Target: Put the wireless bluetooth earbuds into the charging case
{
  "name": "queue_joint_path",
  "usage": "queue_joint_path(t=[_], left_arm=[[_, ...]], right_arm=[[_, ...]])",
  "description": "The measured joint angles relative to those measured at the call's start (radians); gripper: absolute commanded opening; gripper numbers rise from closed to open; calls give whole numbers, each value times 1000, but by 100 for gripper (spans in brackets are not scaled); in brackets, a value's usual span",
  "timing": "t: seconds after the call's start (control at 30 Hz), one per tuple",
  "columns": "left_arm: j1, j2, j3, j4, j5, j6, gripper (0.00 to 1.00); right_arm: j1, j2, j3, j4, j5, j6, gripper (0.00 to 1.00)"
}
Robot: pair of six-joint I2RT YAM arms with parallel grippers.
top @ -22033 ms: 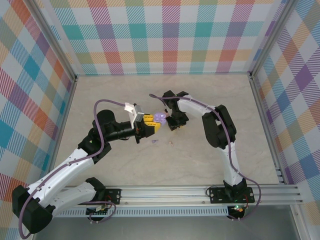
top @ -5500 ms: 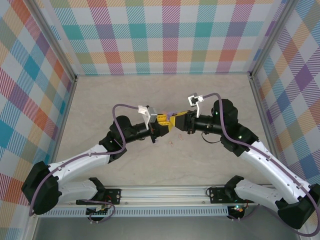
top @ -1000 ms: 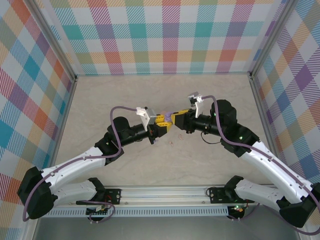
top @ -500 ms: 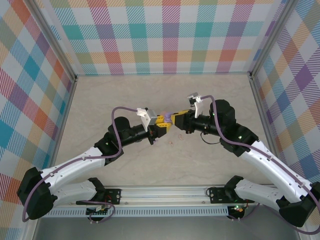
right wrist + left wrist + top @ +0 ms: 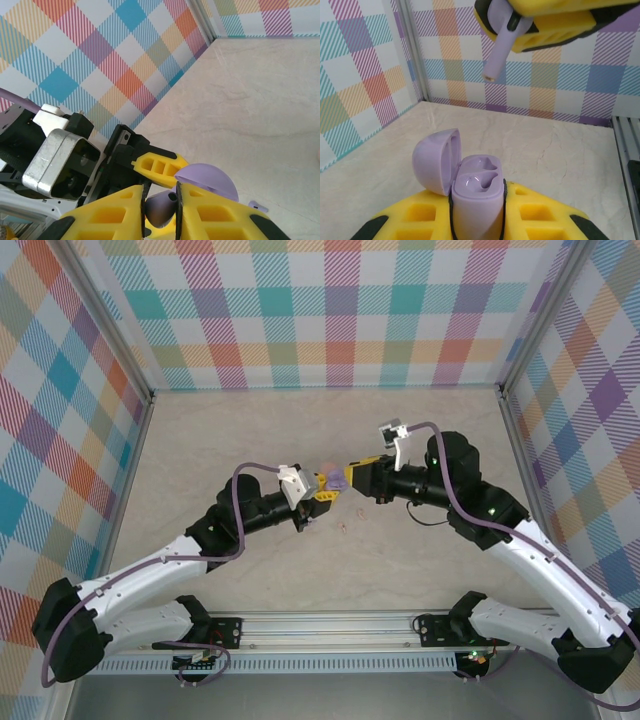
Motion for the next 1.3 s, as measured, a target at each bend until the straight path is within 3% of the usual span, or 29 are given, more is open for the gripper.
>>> queue_joint_path(t=[0.3, 1.3], left_arm=[[0, -34, 0, -6, -7, 67, 0], [0, -36, 0, 26, -11, 62, 0]], right_arm=[[0, 42, 39, -52, -46, 1, 22], [0, 77, 39, -67, -76, 1, 22]])
